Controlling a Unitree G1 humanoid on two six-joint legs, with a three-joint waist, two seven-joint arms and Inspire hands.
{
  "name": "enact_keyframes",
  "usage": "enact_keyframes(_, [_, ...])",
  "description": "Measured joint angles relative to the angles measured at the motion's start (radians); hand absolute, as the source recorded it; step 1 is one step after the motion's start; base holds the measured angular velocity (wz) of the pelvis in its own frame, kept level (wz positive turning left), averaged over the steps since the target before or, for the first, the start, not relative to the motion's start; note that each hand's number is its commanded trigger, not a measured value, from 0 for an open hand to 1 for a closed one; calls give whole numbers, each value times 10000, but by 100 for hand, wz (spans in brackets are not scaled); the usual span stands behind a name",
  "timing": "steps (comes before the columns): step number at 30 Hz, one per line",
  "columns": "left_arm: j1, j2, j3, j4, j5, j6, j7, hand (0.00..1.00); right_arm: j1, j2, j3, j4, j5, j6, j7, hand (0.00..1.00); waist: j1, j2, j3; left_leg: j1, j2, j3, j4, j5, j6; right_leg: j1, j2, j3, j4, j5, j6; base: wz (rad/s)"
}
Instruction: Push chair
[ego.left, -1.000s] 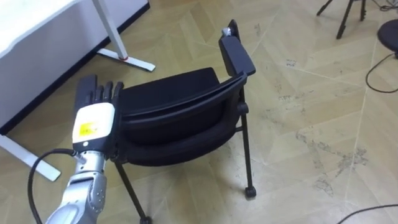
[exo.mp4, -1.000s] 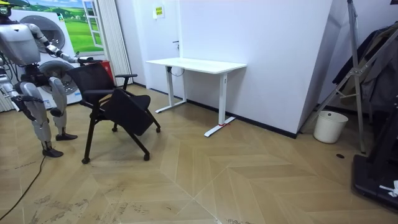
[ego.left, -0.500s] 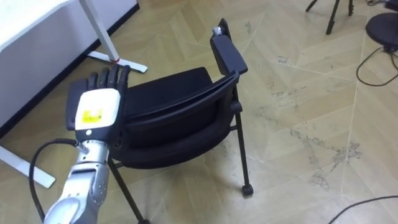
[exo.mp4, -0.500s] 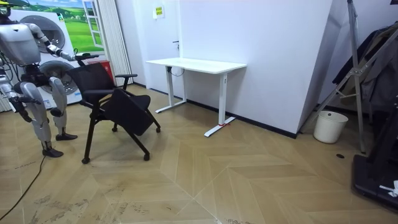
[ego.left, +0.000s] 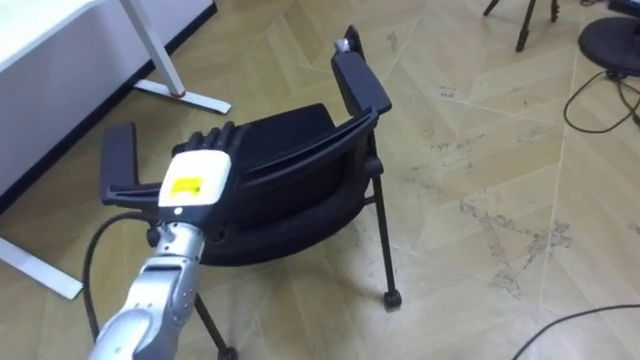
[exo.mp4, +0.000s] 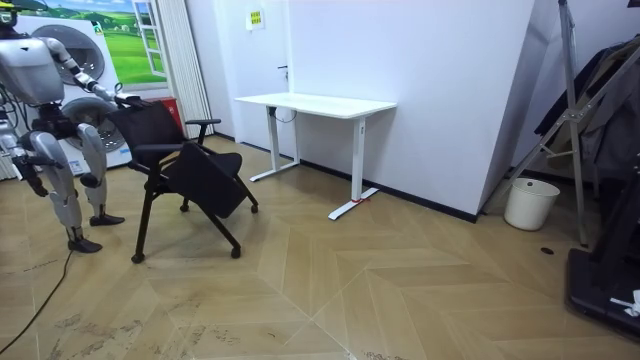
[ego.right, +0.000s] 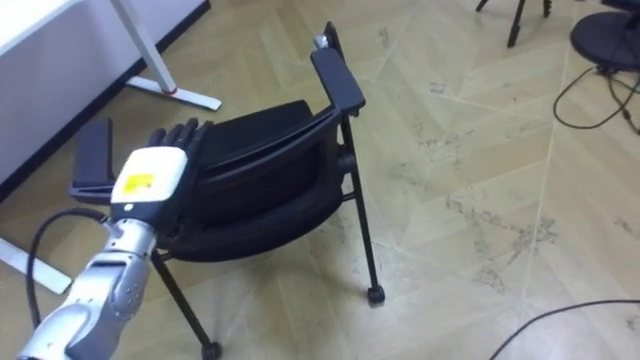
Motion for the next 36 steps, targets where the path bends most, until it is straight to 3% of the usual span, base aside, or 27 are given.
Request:
enact_keyframes(3, [43,112,31,709,-192,-347,484,0,42,-77,-46,-37,-202,-18,55,0,18,32,-29,186,15,102,-6,0,0,38,65,220,61,4,-10,-23])
enact_keyframes(5, [80,192,36,1089,-603,-604,577,0,105,-252,-226,-187,-315,-30,53,0,-21,167,-128,315,-4,162,-18,0,0,117,76,341,59,3,-8,-19])
enact_keyframes(7, [31,233,60,1342,-793,-721,564,0,104,-286,-350,-198,-294,-37,47,0,-39,136,-112,460,5,173,-21,0,0,232,108,411,51,0,-10,-9])
enact_keyframes(8, [-50,265,72,1438,-971,-755,484,12,79,-315,-492,-220,-242,-37,58,0,-46,95,-92,529,6,179,-25,0,0,290,117,456,45,-7,-12,-8])
enact_keyframes(10, [-171,375,95,1546,-1123,-812,270,51,1,-396,-678,-221,-220,-38,51,0,-51,63,-78,574,0,222,-27,-1,0,317,125,518,25,-9,-9,-5])
enact_keyframes(11, [-253,456,96,1565,-1306,-817,63,100,-3,-457,-706,-218,-172,-38,50,0,-65,31,-70,605,0,226,-38,-1,0,340,126,517,26,-7,-7,0])
enact_keyframes(18, [-344,492,275,1856,-1779,-912,-349,100,20,-573,-751,-213,-239,-10,49,0,-64,-8,-77,720,14,220,-37,-1,0,427,147,560,55,-6,-7,-1])
enact_keyframes(24, [-343,463,466,1903,-2047,-990,-467,100,24,-568,-765,-200,-253,-1,60,0,-57,-172,-169,763,31,216,-36,0,0,477,163,560,41,-2,-14,0])
enact_keyframes(28, [-529,464,888,2095,-2634,-958,-584,100,31,-583,-818,-201,-528,2,31,0,-64,-317,-149,875,44,237,-38,-1,0,555,203,660,23,-5,-20,-6])
enact_keyframes(36, [-593,455,912,2088,-2720,-1013,-539,100,40,-602,-619,-228,-892,90,-332,0,3,-336,-142,883,46,265,-37,-1,0,573,194,630,42,-13,-27,-1])
